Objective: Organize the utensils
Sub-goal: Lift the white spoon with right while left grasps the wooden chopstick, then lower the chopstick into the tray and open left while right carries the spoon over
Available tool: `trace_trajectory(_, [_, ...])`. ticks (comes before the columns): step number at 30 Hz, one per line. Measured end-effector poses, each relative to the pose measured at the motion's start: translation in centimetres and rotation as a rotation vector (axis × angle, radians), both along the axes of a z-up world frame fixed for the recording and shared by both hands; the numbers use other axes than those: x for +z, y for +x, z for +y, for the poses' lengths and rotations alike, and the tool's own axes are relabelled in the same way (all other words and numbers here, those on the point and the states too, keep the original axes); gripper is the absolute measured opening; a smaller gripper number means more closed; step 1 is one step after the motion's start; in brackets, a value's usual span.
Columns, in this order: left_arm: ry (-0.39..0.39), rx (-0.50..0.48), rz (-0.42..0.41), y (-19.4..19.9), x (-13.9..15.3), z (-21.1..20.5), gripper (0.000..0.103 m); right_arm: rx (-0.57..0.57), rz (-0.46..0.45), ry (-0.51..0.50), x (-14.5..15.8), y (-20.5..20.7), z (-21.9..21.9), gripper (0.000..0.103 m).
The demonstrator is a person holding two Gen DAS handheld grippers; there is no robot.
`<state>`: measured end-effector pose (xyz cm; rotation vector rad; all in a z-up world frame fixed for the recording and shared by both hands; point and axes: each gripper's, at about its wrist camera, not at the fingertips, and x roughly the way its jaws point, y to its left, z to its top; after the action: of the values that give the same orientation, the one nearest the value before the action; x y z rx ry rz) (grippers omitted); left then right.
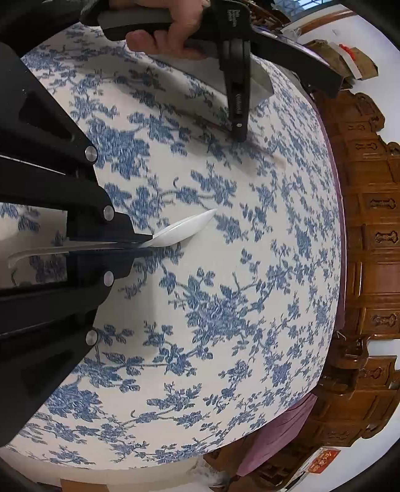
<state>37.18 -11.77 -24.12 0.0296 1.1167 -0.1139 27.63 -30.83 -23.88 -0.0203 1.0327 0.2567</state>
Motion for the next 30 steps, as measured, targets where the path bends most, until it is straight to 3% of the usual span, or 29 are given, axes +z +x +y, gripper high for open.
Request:
trace_trajectory(9, [0.012, -0.056, -0.064, -3.4, 2.9, 1.3, 0.004, 0.016, -0.018, 0.022, 1.6, -1.1, 2.1, 0.004])
trace_trajectory(20, [0.031, -0.092, -0.154, -7.2, 8.6, 4.1, 0.004, 0.064, -0.091, 0.051, 6.2, -1.2, 5.9, 0.004])
trace_trajectory(30, [0.058, -0.081, -0.211, -8.7, 11.6, 8.3, 0.004, 0.115, -0.121, 0.058, 8.2, -1.6, 10.3, 0.004])
